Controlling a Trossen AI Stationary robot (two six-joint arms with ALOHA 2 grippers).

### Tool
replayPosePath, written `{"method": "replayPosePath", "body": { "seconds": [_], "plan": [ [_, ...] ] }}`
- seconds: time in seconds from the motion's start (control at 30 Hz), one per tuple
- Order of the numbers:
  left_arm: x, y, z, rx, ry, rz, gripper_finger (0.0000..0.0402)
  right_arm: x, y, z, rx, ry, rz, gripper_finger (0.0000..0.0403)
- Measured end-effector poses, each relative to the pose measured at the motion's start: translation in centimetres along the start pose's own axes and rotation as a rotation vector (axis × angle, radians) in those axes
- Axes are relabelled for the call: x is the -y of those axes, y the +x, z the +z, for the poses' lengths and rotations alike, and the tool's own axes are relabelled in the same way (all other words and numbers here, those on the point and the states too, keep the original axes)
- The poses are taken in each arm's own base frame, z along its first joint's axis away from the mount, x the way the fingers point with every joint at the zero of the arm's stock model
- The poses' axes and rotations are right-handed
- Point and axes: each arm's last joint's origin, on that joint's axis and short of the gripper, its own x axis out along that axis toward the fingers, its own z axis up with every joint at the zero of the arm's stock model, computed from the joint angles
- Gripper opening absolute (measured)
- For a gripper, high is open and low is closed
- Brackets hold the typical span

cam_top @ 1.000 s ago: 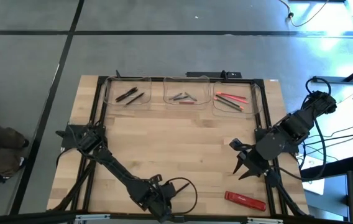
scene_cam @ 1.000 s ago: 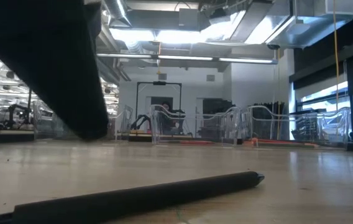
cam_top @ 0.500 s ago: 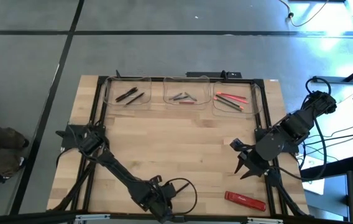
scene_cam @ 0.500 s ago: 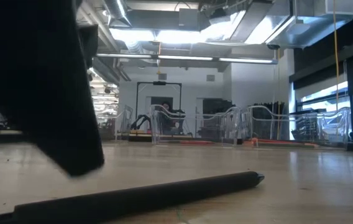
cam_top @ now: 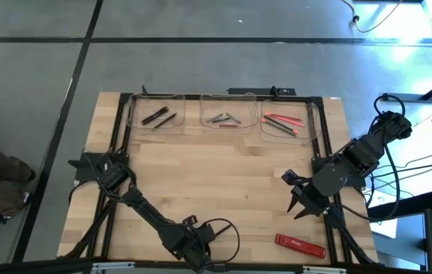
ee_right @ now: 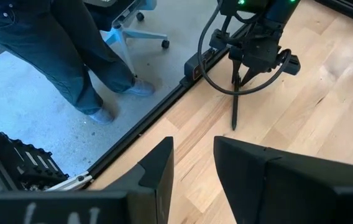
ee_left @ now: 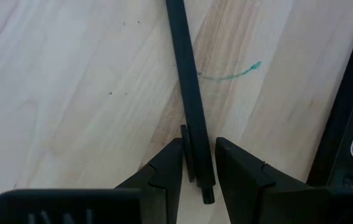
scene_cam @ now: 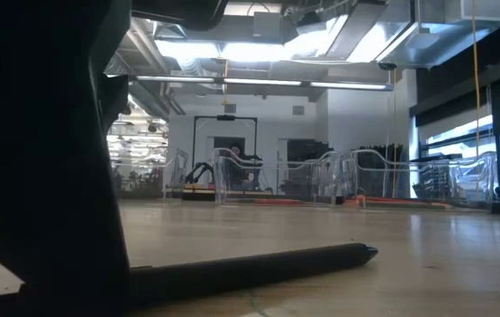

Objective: Sort crayons/erasers/pens/pencils in bins
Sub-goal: Put the black pen into the left transparent bin

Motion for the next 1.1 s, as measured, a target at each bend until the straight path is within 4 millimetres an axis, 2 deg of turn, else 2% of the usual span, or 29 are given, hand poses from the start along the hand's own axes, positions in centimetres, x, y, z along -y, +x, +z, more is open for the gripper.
{"method": "replayPosePath", "body": {
  "seconds": [0.3,0.57,0.77,0.9,1.1],
  "plan": [
    [0.0,0.1,-0.1,-0.015,-0.034,-0.001,0.0087,0.0,0.0,0.0,0.000,0.001,0.000,0.0116],
    [-0.1,0.2,-0.1,-0.023,-0.046,-0.001,0.0018,0.0,0.0,0.0,0.000,0.002,0.000,0.0116],
    [0.0,0.2,0.0,-0.020,-0.089,-0.008,0.0014,0.0,0.0,0.0,0.000,0.002,0.000,0.0116],
    [0.0,-0.6,0.3,-0.017,-0.106,-0.028,0.0012,0.0,0.0,0.0,0.000,0.002,0.000,0.0116],
    [-0.5,-2.7,1.8,0.001,-0.127,-0.044,0.0001,0.0,0.0,0.0,-0.002,0.002,0.000,0.0116]
  ]
}}
